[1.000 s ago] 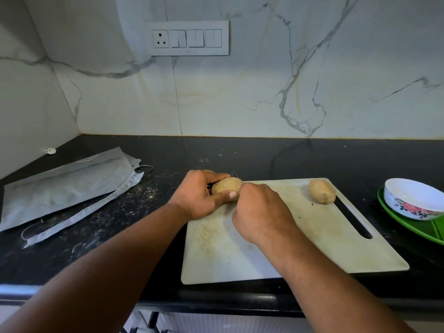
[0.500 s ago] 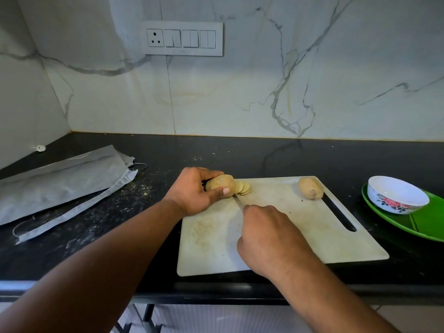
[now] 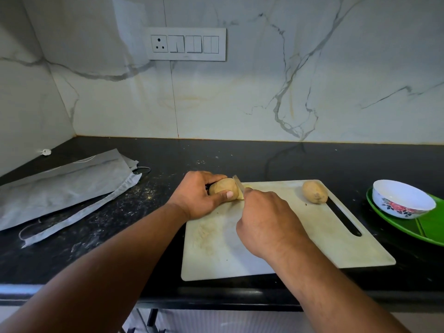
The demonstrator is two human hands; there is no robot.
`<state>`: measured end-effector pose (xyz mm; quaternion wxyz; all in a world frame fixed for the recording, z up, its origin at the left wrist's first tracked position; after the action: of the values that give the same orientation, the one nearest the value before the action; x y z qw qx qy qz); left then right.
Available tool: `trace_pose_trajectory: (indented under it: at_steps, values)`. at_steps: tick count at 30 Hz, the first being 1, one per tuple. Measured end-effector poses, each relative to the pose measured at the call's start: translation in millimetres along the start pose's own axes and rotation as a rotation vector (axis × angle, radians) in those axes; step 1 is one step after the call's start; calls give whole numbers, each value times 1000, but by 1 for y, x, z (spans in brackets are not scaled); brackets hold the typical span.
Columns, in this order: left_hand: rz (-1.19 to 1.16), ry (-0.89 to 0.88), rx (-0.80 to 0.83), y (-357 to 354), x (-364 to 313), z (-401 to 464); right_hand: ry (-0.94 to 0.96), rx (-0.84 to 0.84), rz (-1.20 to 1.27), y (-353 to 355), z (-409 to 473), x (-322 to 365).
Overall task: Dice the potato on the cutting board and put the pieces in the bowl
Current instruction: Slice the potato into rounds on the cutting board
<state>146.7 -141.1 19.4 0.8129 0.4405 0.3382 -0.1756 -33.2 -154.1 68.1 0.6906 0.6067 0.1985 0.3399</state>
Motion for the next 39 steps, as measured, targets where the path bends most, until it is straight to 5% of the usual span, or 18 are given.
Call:
trace_pose_trajectory:
  at_steps: [19,29,39]
  values:
    - [-21,-3,8,1,-2,-3,-7,2,-13,-26,19,14]
    - [-45,13,21,-4,2,-1,18,143,-57,-27,-12,11]
    - [-153,73,27,8,12,-6,6,-97,11,24,-35,-12]
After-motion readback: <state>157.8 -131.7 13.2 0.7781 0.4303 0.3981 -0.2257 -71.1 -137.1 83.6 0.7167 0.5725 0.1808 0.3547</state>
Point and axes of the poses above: each hand's wrist, its own z-axis towards the middle knuckle, its own y-axis out of the back of the hand, x = y × z, the point moved 9 cm from there along z, towards the middle knuckle, and after that the axes turned 10 degrees about -z, right-handed, at the moved point
